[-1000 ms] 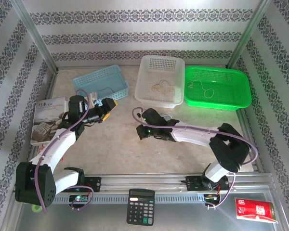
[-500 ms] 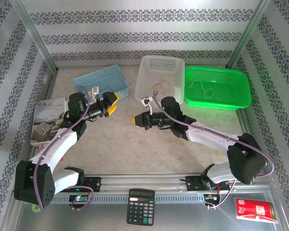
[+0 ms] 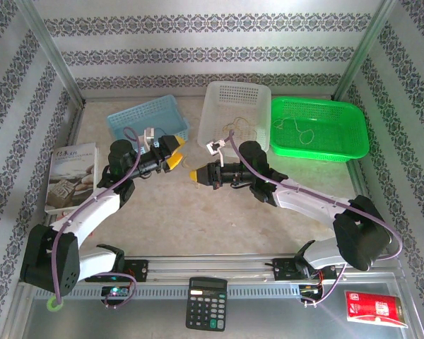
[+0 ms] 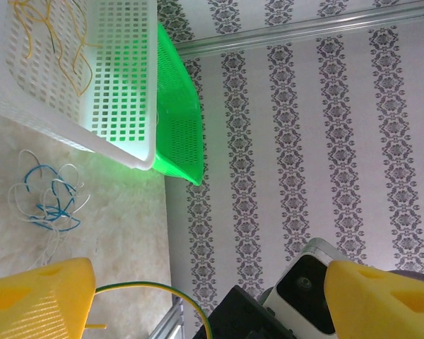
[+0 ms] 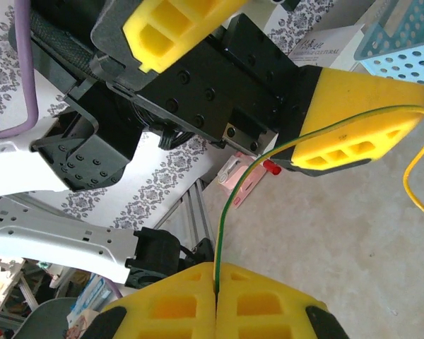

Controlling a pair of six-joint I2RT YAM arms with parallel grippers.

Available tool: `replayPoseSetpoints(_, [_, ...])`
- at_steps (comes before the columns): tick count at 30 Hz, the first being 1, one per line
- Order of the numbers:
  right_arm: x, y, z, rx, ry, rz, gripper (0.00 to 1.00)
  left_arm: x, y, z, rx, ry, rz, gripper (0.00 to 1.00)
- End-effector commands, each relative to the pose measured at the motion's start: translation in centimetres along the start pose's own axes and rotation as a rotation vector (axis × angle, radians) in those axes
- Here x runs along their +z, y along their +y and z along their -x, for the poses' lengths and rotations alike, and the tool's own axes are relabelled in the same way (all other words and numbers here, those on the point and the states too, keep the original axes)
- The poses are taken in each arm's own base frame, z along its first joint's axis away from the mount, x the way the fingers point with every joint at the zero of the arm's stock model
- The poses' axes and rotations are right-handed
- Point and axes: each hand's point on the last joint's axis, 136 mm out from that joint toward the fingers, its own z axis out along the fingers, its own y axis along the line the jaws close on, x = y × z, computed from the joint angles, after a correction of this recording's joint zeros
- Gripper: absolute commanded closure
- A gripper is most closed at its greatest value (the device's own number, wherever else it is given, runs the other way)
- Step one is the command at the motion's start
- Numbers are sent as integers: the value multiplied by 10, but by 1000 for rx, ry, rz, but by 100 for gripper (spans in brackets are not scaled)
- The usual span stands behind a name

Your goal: Untangle the cables

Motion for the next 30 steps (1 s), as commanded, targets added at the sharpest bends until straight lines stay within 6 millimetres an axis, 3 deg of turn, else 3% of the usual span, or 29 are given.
replayPoseSetpoints(1, [-3, 6, 7, -35, -28, 19, 100, -1, -11, -3, 20, -2, -50, 16])
replayPoseSetpoints(18, [6, -21, 12, -21, -30, -56, 100, -4, -21, -37, 5, 96, -57, 14])
replayPoseSetpoints(26, [16, -13, 5, -24, -5, -31, 100, 10, -7, -39, 5, 95, -29, 14])
replayPoseSetpoints(30, [19, -6, -4, -27, 14, -18, 100, 16, -1, -32, 15, 71, -21, 20])
